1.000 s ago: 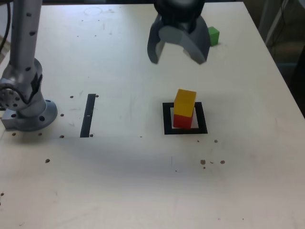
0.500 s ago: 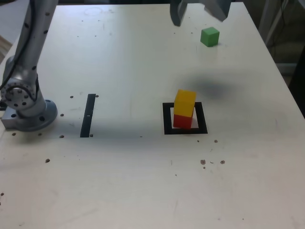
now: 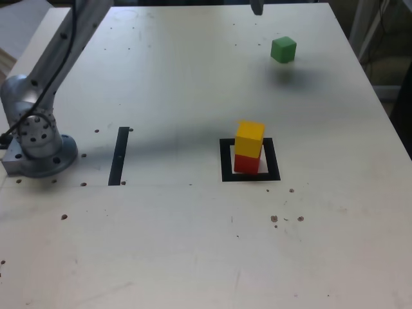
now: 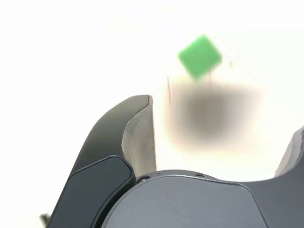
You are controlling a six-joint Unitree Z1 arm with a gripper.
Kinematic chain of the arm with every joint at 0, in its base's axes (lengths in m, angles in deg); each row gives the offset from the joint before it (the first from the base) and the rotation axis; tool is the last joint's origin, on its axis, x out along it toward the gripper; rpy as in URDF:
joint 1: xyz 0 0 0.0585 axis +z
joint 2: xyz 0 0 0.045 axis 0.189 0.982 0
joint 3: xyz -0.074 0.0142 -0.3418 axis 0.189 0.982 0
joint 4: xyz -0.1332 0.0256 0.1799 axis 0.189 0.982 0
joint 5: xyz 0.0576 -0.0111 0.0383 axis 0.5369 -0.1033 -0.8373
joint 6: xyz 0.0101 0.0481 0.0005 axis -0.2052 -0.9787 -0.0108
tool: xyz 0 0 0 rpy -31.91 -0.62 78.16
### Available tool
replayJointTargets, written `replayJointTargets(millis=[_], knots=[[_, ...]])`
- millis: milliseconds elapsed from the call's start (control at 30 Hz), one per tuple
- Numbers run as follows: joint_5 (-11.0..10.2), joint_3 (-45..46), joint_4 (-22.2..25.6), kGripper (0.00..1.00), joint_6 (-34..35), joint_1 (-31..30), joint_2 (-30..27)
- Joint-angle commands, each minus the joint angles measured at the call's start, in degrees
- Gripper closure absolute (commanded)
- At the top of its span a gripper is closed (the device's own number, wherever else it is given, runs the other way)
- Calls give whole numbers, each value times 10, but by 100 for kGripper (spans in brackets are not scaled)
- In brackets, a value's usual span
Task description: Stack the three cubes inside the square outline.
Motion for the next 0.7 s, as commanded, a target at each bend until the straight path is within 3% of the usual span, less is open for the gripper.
replayJointTargets(millis=[0, 367, 667], knots=[[2, -17, 5, 1, 5, 6, 17], [-28, 7, -12, 2, 31, 14, 59], [-31, 53, -46, 2, 62, 7, 77]])
